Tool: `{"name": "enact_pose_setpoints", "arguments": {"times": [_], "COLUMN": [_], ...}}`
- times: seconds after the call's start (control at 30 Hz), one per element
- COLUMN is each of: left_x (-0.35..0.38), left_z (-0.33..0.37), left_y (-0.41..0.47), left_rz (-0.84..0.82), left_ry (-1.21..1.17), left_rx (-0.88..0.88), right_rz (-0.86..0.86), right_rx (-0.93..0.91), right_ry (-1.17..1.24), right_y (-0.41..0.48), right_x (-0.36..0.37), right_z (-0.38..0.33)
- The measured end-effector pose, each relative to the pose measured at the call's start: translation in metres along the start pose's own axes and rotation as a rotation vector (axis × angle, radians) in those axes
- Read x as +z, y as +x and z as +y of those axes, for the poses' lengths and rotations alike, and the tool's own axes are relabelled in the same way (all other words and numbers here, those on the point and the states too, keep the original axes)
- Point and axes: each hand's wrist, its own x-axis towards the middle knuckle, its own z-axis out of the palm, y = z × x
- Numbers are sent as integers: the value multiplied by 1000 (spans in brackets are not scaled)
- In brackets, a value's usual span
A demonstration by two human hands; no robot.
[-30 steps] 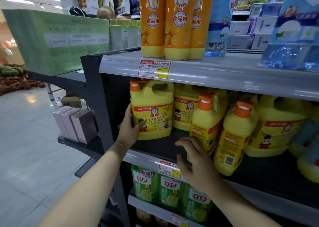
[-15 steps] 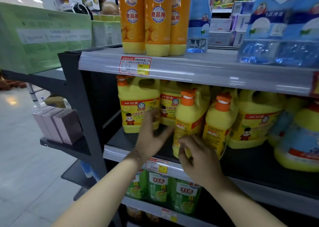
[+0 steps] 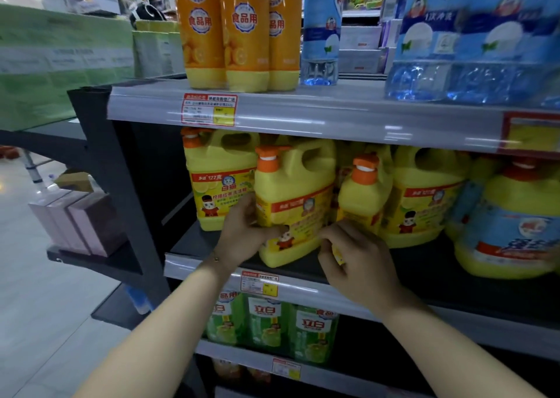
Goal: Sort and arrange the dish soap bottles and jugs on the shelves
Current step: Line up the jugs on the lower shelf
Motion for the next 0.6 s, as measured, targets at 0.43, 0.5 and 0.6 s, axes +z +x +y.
{"name": "enact_pose_setpoints", "arguments": {"times": [0.43, 0.5, 0.6], "left_x": [-102, -84, -35], "left_z": [-22, -20, -11], "left_y": [-16, -31, -49], "left_rz": [420, 582, 447], "left_ry": [341, 560, 613], "left_rx": [49, 212, 384], "right_rz": [-54, -27, 47], "right_rx": [-24, -40, -43], "right_ry": [3, 10, -29], "right_y": [7, 9, 9], "right_x": [14, 13, 6], "right_z": [-7, -7, -3]}}
